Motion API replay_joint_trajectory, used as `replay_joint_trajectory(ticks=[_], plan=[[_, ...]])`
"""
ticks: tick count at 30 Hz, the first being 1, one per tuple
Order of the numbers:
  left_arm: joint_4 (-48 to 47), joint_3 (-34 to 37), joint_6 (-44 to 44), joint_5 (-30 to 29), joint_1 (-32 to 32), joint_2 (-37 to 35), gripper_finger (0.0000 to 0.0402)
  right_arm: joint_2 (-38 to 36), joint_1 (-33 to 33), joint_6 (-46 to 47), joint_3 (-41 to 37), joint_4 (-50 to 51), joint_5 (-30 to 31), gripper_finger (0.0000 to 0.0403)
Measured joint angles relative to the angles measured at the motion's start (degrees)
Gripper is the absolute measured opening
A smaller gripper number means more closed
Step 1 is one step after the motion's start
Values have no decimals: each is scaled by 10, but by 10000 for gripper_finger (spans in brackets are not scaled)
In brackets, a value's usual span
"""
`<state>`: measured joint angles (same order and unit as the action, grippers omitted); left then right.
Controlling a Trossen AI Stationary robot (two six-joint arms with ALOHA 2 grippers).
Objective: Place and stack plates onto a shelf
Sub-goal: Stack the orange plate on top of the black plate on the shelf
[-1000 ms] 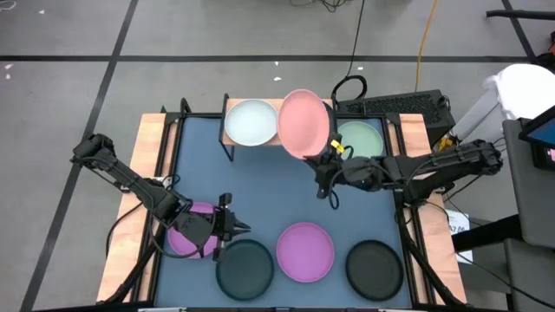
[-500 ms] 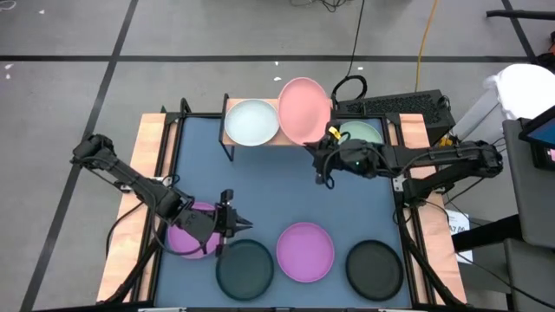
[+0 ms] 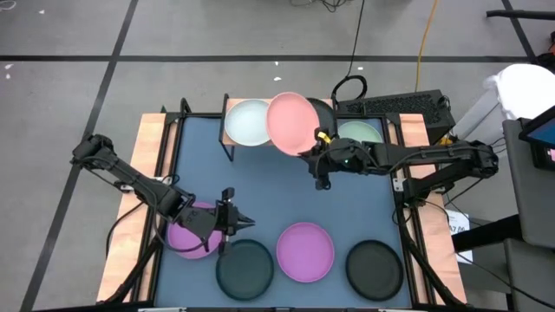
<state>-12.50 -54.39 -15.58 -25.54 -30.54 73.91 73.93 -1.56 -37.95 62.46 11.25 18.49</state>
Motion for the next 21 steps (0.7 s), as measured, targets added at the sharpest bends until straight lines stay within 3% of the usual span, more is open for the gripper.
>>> replay_joint_trajectory(ticks=[4, 15, 21], plan=[[0, 0, -1, 0, -5, 0, 37, 0, 0, -1, 0, 4, 54, 1], [0, 0, -1, 0, -6, 0, 37, 0, -55, -3, -35, -2, 52, 3], [3, 0, -1, 0, -6, 0, 37, 0, -86, 4, -48, -4, 3, 3]])
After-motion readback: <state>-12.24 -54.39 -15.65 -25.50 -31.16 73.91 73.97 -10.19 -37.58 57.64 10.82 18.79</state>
